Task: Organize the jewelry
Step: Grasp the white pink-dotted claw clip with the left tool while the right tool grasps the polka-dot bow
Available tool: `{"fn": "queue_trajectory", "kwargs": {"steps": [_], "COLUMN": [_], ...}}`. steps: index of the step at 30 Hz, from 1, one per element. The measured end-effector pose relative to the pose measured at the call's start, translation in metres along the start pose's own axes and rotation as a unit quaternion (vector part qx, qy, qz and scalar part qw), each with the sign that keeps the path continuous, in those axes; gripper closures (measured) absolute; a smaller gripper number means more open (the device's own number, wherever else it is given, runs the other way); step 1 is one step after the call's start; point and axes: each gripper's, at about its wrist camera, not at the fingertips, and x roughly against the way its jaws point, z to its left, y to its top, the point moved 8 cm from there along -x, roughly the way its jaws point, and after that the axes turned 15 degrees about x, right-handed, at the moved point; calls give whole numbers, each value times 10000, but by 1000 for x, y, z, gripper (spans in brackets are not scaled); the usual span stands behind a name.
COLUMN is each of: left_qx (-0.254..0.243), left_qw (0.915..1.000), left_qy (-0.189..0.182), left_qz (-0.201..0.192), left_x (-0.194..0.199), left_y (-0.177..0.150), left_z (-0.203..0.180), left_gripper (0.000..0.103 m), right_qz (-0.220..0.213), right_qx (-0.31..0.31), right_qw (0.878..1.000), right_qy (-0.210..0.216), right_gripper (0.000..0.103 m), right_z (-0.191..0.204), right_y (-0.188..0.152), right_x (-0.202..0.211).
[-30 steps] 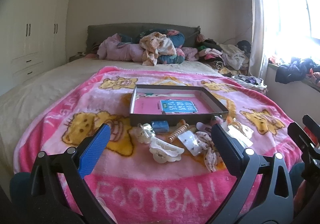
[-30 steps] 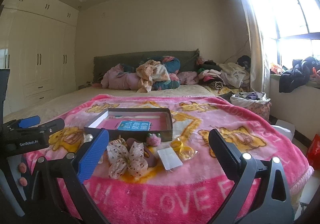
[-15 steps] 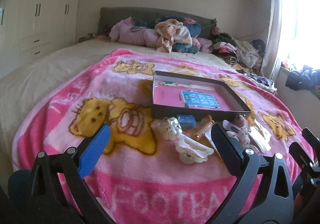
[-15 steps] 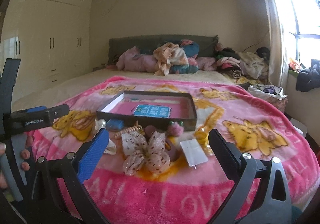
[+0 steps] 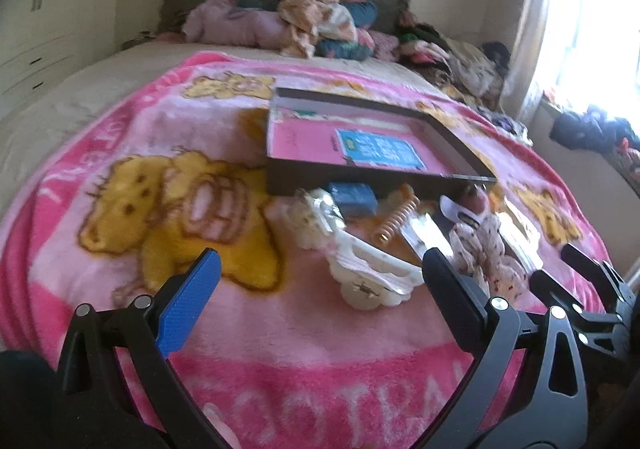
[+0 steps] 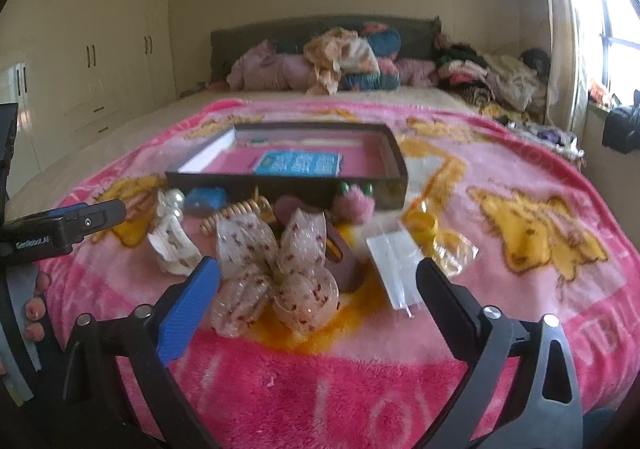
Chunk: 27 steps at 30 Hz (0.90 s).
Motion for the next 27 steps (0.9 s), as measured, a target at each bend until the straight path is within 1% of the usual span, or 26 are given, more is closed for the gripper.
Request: {"fn": "queue_trajectory", "kwargs": {"steps": [1,2,4,5,7,8,10,11,13,15,18,21,24,25,26,27], "left_qx": [-45,-94,-148,-186,-299,-320,-323,-327,-368,-450,-629,-724,-796,-821,-847,-854], "left_qw": [10000,9999,9995,9992,9985,9981,9972,9967,9960,9955,9942,9930,9927,9927,9925,9926], "left_qy": [-38,-84,-182,-225,-290,-325,-404,-455,-505,-505,-507,-473,-339,-285,-257,-245], "left_qz": [39,87,214,258,356,420,531,581,643,671,713,810,840,834,838,826], "left_x": [-4,-8,-16,-18,-26,-29,-36,-39,-44,-48,-52,-59,-66,-68,-70,-71], "left_y": [-1,-3,-5,-7,-11,-13,-16,-17,-20,-24,-28,-31,-33,-33,-31,-30], "left_z": [-3,-5,-10,-12,-18,-19,-21,-22,-24,-28,-32,-35,-34,-34,-33,-33], "left_gripper": [11,11,11,11,11,11,11,11,11,11,11,13,21,22,26,33], "right_qz": [74,179,298,364,438,467,525,539,554,535,488,436,428,426,422,417], "right_qx": [-6,-24,-65,-82,-70,-67,-59,-51,-35,-58,-53,-87,-145,-168,-191,-201], "right_qw": [10000,9998,9994,9990,9986,9984,9978,9975,9970,9968,9970,9971,9970,9970,9969,9969], "right_qy": [37,88,171,230,288,319,403,462,541,594,603,615,631,632,634,634], "right_gripper": [20,22,29,31,40,43,57,62,81,88,94,95,97,97,97,98], "right_z": [0,0,2,3,5,6,9,11,13,12,11,8,4,3,1,0], "right_y": [-3,-6,-10,-12,-16,-17,-19,-20,-22,-23,-22,-21,-22,-21,-22,-21], "right_x": [-5,-11,-18,-22,-27,-29,-33,-35,-35,-34,-30,-24,-21,-20,-18,-18]}}
